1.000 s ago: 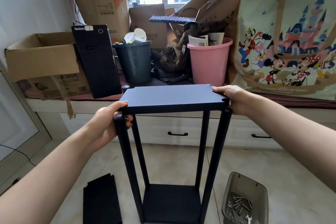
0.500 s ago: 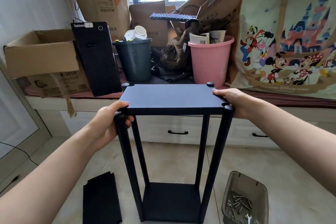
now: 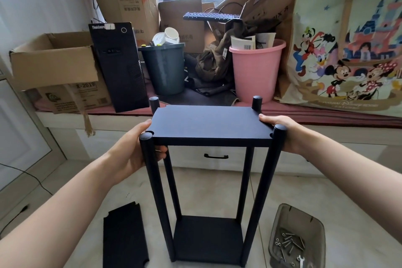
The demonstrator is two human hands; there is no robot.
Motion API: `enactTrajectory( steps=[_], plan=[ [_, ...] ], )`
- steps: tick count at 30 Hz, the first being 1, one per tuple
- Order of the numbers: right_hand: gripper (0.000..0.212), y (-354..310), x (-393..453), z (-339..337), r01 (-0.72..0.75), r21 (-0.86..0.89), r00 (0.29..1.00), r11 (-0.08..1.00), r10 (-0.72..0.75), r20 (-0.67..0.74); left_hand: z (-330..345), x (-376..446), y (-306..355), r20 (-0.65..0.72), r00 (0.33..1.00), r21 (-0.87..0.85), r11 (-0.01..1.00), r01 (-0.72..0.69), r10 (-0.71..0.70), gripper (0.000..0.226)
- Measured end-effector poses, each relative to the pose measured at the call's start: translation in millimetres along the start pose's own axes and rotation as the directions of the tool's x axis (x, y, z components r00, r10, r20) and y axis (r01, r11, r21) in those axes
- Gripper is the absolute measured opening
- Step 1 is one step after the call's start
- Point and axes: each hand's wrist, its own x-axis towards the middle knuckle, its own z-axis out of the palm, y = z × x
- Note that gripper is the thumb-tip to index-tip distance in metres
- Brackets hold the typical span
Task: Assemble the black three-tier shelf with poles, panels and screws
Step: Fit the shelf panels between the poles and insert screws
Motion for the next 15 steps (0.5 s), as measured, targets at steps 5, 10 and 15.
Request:
enactTrajectory(
  steps=[5,10,15],
  plan=[
    [0.024,7.2,2.8,-0.3,0.009,-0.014,1.0,1.0,-0.009,0.0,2.0,4.4,-11.5,-0.034,0.999,-0.063,0.998,-0.02,0.018,0.037],
    [0.023,8.8,2.6,-1.5,0.008,0.006,1.0,1.0,-0.008,0.017,4.2,2.5,-22.7,-0.057,0.996,-0.075,0.995,-0.067,0.062,0.06],
    [0.022,8.6,3.9,-2.4,0.013,0.011,1.0,1.0,-0.013,0.001,9.2,-1.6,-34.5,-0.079,0.983,-0.045,0.985,-0.168,0.164,0.07]
  ],
)
